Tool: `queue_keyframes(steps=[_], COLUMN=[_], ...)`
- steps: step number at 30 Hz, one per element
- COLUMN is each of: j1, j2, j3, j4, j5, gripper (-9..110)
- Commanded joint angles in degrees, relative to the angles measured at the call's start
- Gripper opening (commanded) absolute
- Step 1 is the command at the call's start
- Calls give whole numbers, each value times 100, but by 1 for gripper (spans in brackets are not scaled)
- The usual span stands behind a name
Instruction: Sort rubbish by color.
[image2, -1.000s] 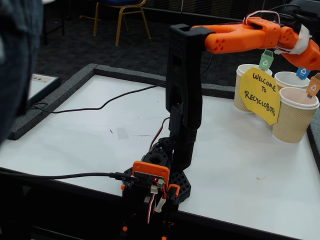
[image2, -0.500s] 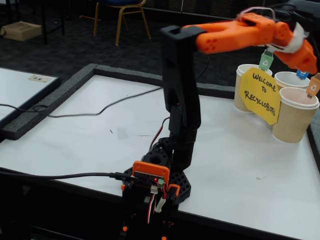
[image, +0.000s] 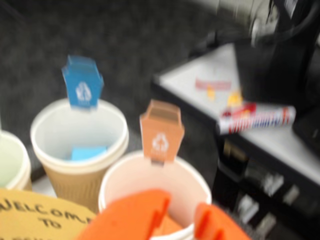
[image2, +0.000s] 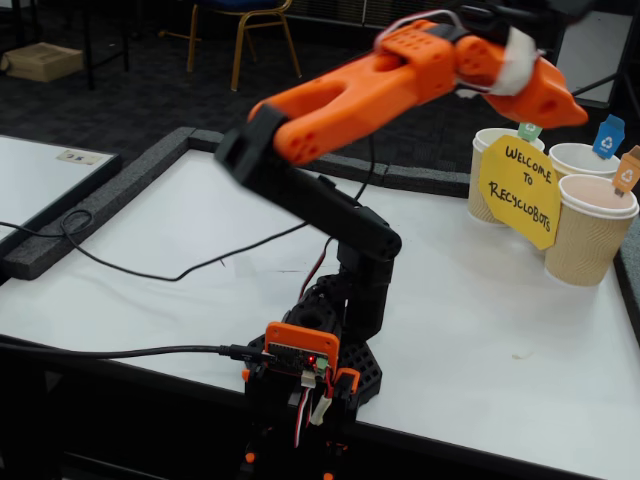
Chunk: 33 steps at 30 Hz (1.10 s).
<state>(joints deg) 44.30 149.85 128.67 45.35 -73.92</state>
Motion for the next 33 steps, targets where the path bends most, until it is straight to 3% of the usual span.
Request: queue_keyframes(steps=[1,5,17,33], j1=[123,26,-888,-2505], j2=[1239,1696,1907,2268], j3=[88,220,-97,18], j4=[0,378,1037,1556], j5=[97,141,1925,2804], gripper=[0,0,0,0])
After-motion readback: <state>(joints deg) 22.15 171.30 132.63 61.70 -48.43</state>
